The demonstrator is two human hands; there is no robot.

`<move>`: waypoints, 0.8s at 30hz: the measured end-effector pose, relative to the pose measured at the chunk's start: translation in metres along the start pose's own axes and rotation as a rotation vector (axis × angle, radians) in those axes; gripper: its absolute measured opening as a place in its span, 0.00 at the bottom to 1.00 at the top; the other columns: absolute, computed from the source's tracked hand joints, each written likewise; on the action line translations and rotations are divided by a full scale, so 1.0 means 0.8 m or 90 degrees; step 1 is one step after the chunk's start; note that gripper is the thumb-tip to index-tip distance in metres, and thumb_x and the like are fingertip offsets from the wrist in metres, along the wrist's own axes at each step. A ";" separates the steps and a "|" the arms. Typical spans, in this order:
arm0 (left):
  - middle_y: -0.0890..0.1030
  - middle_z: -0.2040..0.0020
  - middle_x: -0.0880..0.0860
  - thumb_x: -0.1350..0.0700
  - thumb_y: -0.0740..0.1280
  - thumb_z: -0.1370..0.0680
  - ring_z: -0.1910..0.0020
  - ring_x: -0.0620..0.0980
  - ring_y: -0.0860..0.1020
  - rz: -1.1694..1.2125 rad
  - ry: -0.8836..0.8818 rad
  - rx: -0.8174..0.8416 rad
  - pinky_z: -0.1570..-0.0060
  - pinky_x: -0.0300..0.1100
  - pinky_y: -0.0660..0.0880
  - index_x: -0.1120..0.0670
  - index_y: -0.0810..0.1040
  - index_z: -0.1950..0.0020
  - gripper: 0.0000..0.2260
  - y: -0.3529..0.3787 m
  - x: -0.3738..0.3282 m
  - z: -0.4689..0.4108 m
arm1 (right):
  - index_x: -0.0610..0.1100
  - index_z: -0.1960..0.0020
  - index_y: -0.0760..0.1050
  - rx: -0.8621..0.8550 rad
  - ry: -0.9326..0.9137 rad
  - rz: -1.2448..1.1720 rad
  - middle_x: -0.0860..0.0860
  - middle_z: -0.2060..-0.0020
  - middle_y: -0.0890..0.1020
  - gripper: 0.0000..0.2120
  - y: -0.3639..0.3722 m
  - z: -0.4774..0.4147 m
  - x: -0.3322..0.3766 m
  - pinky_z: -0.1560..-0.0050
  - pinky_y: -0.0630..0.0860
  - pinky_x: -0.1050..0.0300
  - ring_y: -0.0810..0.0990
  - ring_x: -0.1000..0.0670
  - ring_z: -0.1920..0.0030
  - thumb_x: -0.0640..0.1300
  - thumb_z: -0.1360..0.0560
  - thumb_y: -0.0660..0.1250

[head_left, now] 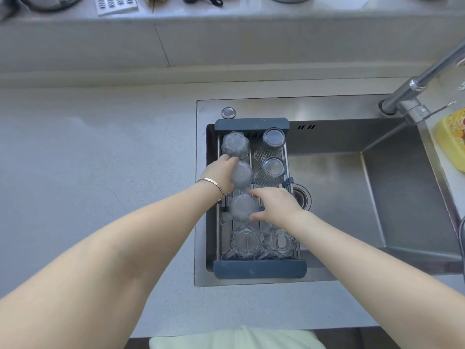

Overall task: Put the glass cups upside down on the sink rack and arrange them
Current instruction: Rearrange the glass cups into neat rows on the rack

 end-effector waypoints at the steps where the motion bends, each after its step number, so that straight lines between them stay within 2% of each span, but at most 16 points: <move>1: 0.69 0.33 0.57 0.61 0.69 0.28 0.39 0.60 0.74 -0.007 0.023 0.014 0.41 0.50 0.74 0.56 0.63 0.29 0.29 -0.002 0.002 -0.001 | 0.48 0.30 0.65 0.000 0.004 -0.010 0.48 0.34 0.75 0.31 0.001 0.000 -0.001 0.35 0.67 0.50 0.72 0.42 0.36 0.53 0.30 0.71; 5: 0.70 0.34 0.57 0.61 0.69 0.29 0.39 0.60 0.74 -0.044 0.079 0.055 0.40 0.51 0.75 0.56 0.65 0.30 0.28 -0.002 -0.003 -0.007 | 0.47 0.30 0.65 0.003 -0.001 -0.022 0.48 0.34 0.75 0.31 0.005 -0.001 -0.003 0.34 0.67 0.50 0.72 0.43 0.35 0.52 0.30 0.71; 9: 0.69 0.34 0.58 0.66 0.66 0.28 0.42 0.61 0.75 -0.062 0.070 0.046 0.45 0.53 0.77 0.59 0.65 0.32 0.25 0.006 -0.009 -0.009 | 0.47 0.31 0.66 -0.001 -0.003 -0.016 0.48 0.34 0.75 0.30 0.008 -0.001 -0.005 0.34 0.67 0.49 0.72 0.42 0.36 0.53 0.30 0.70; 13: 0.69 0.34 0.58 0.65 0.66 0.28 0.42 0.62 0.76 -0.033 0.027 0.010 0.44 0.52 0.76 0.61 0.65 0.32 0.25 0.003 -0.003 -0.009 | 0.47 0.31 0.66 -0.034 -0.008 -0.012 0.48 0.35 0.76 0.29 0.012 -0.001 -0.008 0.33 0.65 0.48 0.73 0.42 0.36 0.53 0.29 0.69; 16: 0.68 0.33 0.57 0.64 0.67 0.27 0.41 0.61 0.76 -0.043 0.021 0.024 0.45 0.51 0.76 0.59 0.64 0.31 0.26 0.000 -0.003 -0.008 | 0.46 0.31 0.65 -0.043 -0.033 -0.033 0.49 0.34 0.74 0.31 0.009 0.004 -0.009 0.32 0.64 0.48 0.71 0.44 0.34 0.54 0.29 0.69; 18: 0.67 0.31 0.56 0.62 0.68 0.27 0.39 0.60 0.74 -0.072 0.030 0.029 0.45 0.52 0.76 0.57 0.61 0.29 0.29 -0.003 -0.004 -0.005 | 0.46 0.30 0.65 -0.098 -0.040 -0.075 0.49 0.34 0.74 0.31 -0.004 0.014 -0.014 0.31 0.64 0.50 0.71 0.47 0.33 0.53 0.30 0.70; 21: 0.63 0.28 0.55 0.59 0.69 0.28 0.35 0.59 0.69 -0.115 0.047 -0.017 0.42 0.51 0.73 0.55 0.56 0.26 0.33 -0.003 -0.008 0.003 | 0.45 0.34 0.69 -0.194 -0.006 -0.123 0.49 0.39 0.77 0.28 -0.024 0.032 -0.039 0.34 0.67 0.50 0.72 0.48 0.36 0.51 0.31 0.71; 24: 0.61 0.26 0.53 0.61 0.68 0.27 0.33 0.58 0.67 -0.116 0.060 -0.029 0.41 0.50 0.72 0.53 0.55 0.26 0.34 0.000 -0.011 0.009 | 0.49 0.32 0.66 -0.085 0.035 -0.090 0.49 0.38 0.73 0.32 -0.023 0.043 -0.055 0.36 0.69 0.50 0.69 0.47 0.35 0.52 0.34 0.72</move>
Point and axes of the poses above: each hand's wrist, its own z-axis away from the middle knuckle, its own y-axis out of the palm, x = y × z, the point moved 2 cm from there along -z, towards the middle knuckle
